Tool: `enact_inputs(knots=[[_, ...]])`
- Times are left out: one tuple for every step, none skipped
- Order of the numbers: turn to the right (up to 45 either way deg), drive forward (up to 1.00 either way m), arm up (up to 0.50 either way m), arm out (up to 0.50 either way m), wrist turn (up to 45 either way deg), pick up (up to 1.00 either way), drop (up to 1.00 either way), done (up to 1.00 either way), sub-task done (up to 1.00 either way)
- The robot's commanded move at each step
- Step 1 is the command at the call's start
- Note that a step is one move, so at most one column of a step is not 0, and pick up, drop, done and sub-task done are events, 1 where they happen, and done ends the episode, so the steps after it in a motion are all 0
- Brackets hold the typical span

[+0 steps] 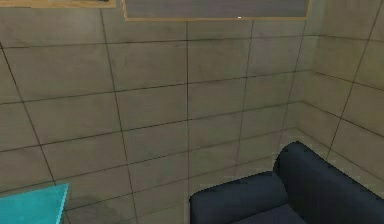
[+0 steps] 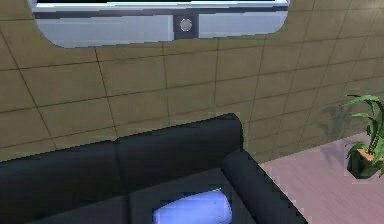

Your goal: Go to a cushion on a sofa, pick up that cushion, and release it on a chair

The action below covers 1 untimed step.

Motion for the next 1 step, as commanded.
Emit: enact_inputs(knots=[[0.0,0.0,0.04,0.0,0.0,0.0,0.0,0.0,0.0]])
